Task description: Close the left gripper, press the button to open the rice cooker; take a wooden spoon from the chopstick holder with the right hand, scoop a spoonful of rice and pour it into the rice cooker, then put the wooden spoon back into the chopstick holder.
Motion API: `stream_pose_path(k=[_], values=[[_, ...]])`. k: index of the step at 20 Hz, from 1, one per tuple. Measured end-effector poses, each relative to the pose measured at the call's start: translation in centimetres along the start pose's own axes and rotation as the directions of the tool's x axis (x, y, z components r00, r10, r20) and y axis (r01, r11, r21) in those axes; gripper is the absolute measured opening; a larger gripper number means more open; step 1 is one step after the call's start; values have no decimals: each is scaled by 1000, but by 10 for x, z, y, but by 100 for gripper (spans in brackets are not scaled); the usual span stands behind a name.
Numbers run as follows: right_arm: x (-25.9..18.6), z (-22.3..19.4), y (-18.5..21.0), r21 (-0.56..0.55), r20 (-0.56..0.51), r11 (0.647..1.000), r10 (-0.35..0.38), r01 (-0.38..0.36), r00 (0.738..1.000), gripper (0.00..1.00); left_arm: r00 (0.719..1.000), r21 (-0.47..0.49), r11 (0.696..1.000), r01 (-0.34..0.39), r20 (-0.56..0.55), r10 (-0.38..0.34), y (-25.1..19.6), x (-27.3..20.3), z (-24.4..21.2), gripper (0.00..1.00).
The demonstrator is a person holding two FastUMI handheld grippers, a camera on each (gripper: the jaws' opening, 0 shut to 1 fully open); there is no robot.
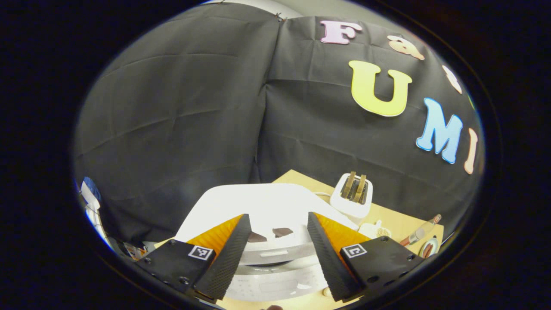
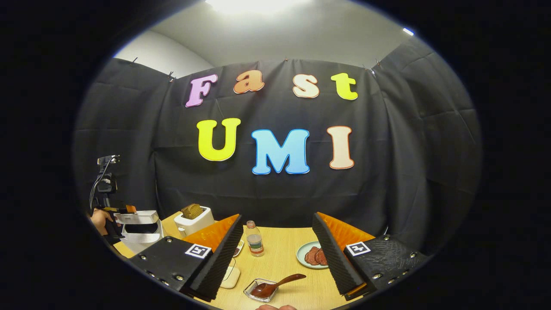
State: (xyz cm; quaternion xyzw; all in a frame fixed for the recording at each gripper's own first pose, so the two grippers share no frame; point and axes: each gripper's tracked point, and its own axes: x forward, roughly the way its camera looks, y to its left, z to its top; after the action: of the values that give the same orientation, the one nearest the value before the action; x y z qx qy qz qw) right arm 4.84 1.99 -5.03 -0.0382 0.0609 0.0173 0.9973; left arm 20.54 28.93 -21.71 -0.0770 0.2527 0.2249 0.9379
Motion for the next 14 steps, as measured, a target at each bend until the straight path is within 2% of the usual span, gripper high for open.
stream_pose_path(k=[1,2,4,9,10,11,14], values=[[0,-1,3,3,-2,1000,8,-8,1000,98,1000,-1,1000,3,-5,-3,1,0,-3,90],[0,-1,5,4,-4,1000,14,-14,1000,98,1000,-2,1000,7,-8,-7,3,-1,-5,93],[1,-2,10,2,-7,1000,24,-24,1000,98,1000,3,1000,12,-22,-12,2,1,-9,90],[-1,-10,18,-3,-24,999,48,-49,999,98,995,7,1000,26,-98,-25,3,8,-31,93],[0,-11,19,-3,-26,999,50,-50,998,98,993,9,1000,24,-113,-23,5,11,-40,90],[1,-11,20,0,-27,999,54,-54,998,98,992,10,1000,19,-121,-18,7,12,-47,94],[5,-11,23,8,-28,998,55,-55,998,98,990,30,999,13,-137,-9,13,6,-58,94]])
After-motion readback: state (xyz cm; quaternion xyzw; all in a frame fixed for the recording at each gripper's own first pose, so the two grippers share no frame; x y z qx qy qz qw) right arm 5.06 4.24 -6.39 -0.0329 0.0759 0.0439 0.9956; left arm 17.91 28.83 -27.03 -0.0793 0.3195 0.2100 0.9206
